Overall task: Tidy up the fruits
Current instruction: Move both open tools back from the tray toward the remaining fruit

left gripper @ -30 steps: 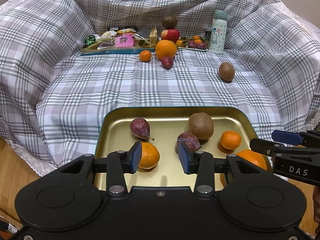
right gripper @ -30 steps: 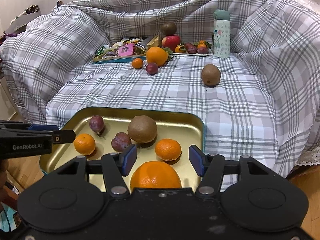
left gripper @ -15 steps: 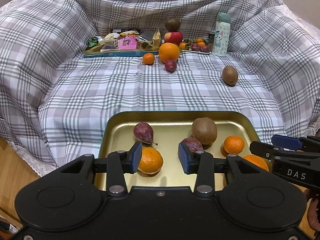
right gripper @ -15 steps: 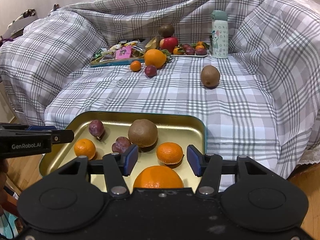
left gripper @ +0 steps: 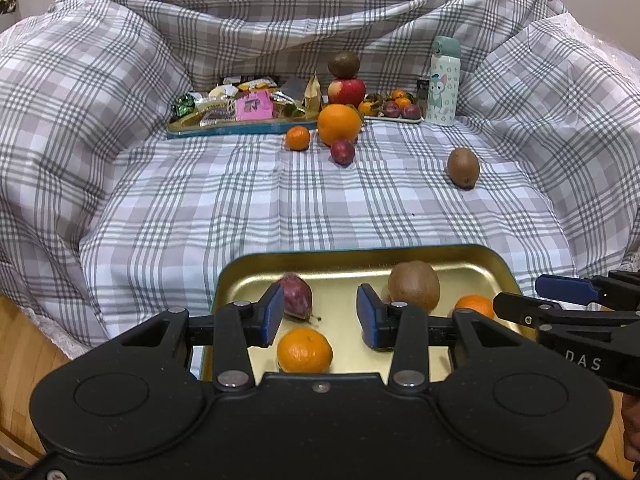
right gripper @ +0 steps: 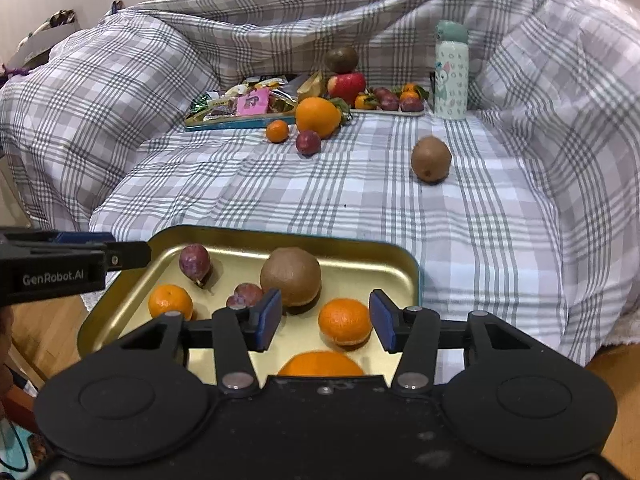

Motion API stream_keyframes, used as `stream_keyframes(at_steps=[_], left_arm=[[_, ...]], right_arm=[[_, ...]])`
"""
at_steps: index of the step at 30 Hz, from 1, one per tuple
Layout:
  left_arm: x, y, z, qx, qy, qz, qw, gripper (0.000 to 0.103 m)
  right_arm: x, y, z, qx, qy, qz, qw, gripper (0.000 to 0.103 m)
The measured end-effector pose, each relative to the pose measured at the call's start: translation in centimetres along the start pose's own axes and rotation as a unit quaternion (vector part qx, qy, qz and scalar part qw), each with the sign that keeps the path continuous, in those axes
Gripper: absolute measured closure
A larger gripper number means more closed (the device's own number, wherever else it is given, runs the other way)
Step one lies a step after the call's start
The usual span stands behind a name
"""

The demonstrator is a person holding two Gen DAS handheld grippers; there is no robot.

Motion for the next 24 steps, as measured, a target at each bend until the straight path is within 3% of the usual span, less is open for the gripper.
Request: stream_keyframes(at_steps=[10,24], left_arm=[[-2.1,0.7,-0.5,-0.004,0.002,0.010,0.9999,0.054],[-4.5,3.2,-1.4,-0.002,-0.007,-0.011,0.9999,0.054]], right_arm=[[-2.1,1.2,-0.2,0.014,-0.027,-0.008,0.999,0.052],[-4.3,3.5,1.0,0.007,-0.007,-0.025,1.000,0.052]])
Point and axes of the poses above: each gripper's, at about its wrist camera, not at the fingertips, and y roughly the way its jaws point, z to its right, x to its underside, the point moved 5 cm from there along y, roughly the way its jaws point, and after that the axes turned 10 degrees about -z, right-handed, at the moved point
